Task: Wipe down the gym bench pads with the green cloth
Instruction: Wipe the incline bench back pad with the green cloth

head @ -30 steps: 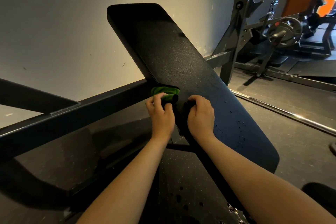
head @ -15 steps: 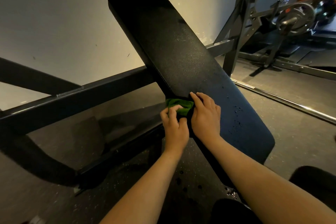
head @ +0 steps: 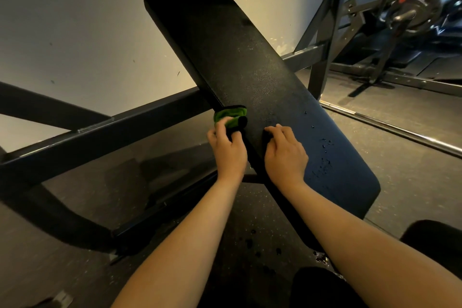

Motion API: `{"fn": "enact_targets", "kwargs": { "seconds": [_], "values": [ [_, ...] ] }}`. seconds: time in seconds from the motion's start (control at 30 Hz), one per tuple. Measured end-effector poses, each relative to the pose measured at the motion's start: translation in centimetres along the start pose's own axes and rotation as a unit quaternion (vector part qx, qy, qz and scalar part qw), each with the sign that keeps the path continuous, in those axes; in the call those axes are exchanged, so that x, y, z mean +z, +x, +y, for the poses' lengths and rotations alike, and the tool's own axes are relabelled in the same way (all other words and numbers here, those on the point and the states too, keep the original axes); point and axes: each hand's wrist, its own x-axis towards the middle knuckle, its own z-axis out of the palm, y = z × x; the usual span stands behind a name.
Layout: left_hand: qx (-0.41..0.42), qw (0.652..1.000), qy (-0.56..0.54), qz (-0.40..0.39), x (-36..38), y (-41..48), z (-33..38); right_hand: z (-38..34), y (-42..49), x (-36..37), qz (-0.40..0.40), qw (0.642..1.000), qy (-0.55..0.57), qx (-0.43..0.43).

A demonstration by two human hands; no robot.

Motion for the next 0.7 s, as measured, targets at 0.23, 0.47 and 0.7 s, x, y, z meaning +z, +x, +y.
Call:
{"fn": "enact_targets", "kwargs": {
  "seconds": [0.23,0.47,0.7],
  "values": [
    [0.06,0.995,0.052,-0.058,0.2,-3.9,-3.0,1.0,-0.6,-0.7,-0.054,0.998,0.012,0.004],
    [0.072,0.988,0.084,-0.109,0.1,-8.3,-5.1,2.7,-2.7,-0.4,-0.04,0.997,-0.001,-0.069],
    [0.033,0.997,0.051,-0.056,-1.0,-6.2,-3.6,2.7,-3.0,-0.5,-0.03,0.998,0.014,-0.055]
  ]
}}
